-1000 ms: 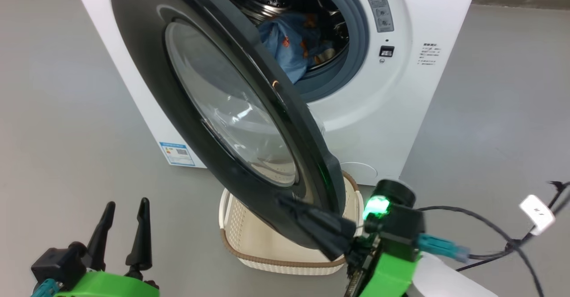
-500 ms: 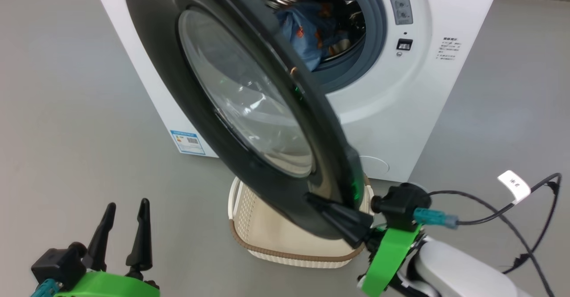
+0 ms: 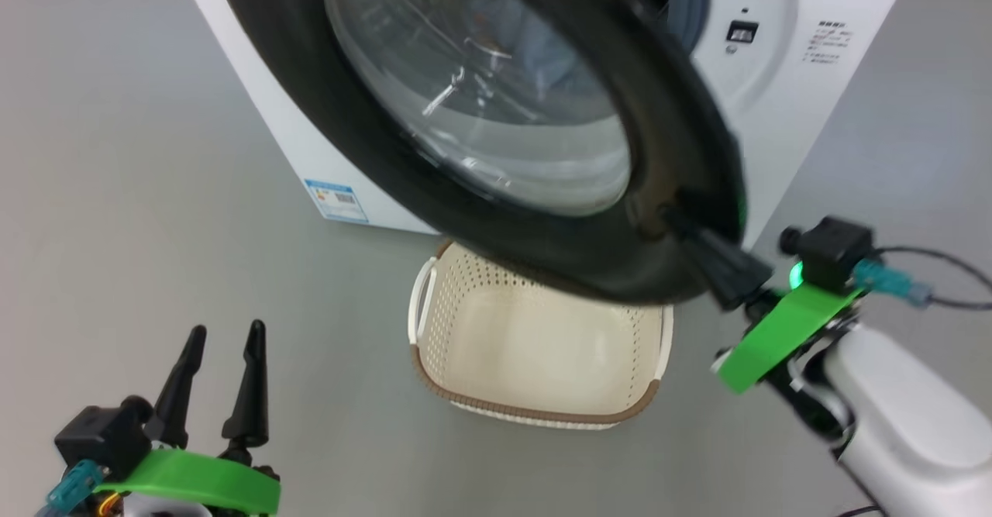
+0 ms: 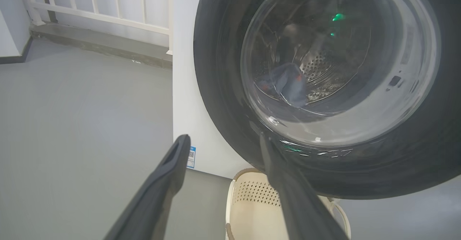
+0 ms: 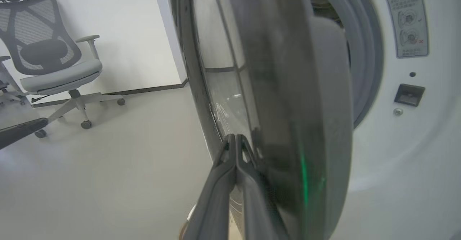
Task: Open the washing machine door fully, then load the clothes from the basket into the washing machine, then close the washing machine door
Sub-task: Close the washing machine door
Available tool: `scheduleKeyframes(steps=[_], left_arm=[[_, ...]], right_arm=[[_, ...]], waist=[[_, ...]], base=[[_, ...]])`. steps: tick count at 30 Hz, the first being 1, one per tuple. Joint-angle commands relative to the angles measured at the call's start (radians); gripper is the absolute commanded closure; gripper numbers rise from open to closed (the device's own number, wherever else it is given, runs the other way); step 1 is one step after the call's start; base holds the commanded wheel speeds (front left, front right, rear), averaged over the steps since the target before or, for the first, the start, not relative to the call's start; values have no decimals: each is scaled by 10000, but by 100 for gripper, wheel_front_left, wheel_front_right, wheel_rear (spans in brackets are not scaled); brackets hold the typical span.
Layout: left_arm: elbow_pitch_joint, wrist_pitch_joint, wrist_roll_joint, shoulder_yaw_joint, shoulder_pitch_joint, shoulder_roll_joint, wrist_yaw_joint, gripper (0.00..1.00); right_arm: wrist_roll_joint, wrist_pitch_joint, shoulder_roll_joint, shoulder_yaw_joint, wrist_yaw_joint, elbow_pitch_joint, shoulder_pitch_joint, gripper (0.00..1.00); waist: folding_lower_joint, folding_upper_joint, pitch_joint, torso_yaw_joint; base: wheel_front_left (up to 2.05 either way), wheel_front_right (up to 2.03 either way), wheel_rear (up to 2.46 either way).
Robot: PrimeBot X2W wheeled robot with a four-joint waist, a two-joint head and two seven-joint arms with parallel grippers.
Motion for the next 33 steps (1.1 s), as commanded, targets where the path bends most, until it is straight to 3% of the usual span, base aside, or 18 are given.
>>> scheduleKeyframes(steps=[1, 12, 26, 33], left_arm=[[-259, -136, -30, 286, -386, 272, -25, 0], [-305, -136, -176, 80, -854, 351, -25, 0], [-261, -136, -273, -76, -1322, 208, -25, 0], [-200, -136, -263, -82, -1282, 161, -25, 0]], right_arm=[[-120, -49, -81, -194, 8, -79, -221, 100], [-468, -49, 27, -1700, 8, 938, -1559, 100], [-1889, -49, -18, -3625, 8, 2433, -3371, 100], [-2009, -49, 223, -3496, 8, 2785, -3203, 100]], waist=[[0, 0, 260, 145], [0, 0, 1160, 508], [0, 0, 1816, 996], [0, 0, 1648, 975]], base=[[0, 0, 0], [0, 0, 0], [0, 0, 0], [0, 0, 0]])
